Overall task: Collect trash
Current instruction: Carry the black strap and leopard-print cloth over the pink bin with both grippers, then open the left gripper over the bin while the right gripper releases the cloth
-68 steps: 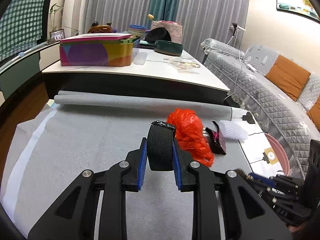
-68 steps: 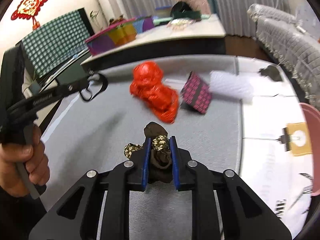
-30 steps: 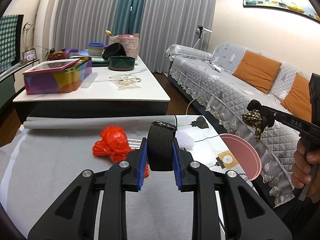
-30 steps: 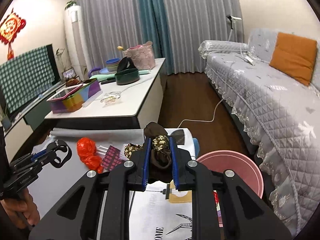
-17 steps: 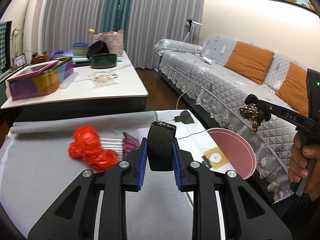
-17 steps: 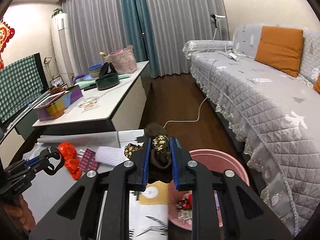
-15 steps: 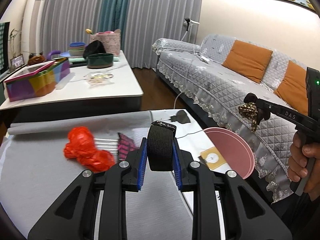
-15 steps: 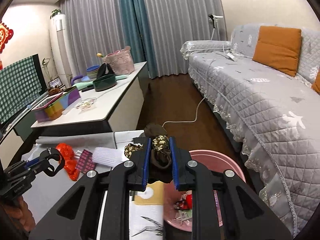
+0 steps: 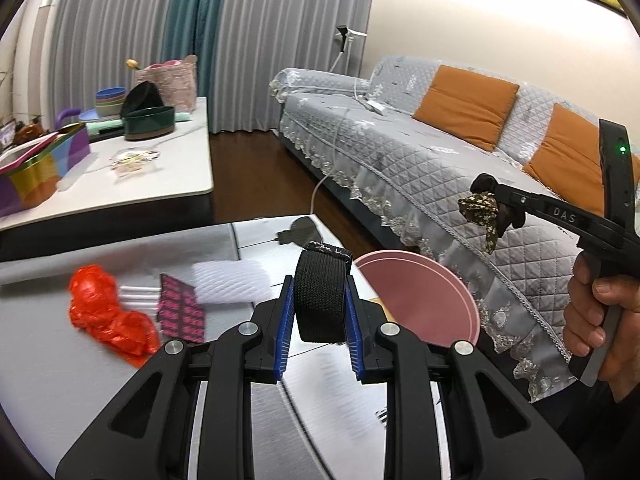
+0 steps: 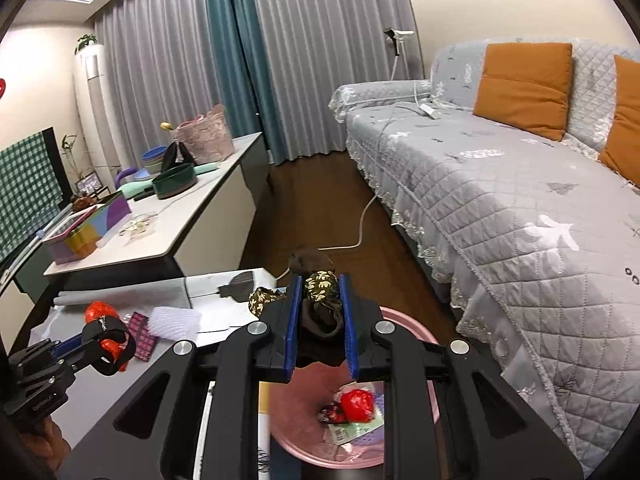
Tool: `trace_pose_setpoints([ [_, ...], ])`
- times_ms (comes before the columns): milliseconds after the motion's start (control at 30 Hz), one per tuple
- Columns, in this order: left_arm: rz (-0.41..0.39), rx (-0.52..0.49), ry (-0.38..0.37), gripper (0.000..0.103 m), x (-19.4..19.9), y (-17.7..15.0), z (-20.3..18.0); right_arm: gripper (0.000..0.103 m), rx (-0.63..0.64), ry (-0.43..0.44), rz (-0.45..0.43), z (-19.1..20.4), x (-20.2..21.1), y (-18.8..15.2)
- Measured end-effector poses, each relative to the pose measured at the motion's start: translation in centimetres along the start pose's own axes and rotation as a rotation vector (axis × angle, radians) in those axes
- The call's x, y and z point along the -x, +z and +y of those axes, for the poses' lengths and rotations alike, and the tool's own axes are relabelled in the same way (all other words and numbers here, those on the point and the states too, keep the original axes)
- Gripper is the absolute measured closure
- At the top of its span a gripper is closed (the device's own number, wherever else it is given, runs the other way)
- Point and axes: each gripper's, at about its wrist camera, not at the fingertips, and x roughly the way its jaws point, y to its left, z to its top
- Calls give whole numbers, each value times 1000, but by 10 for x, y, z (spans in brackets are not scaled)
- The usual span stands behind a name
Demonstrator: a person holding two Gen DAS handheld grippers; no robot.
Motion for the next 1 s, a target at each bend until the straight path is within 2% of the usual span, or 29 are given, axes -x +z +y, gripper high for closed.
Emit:
trace_pose_setpoints([
  [367,6,22,-51,80,-35,10,-30,84,-33,-21,22,-21,-14,8],
  [1000,82,-20,-106,80,-115,16,-76,84,-68,-49,63,-49,-52,14],
])
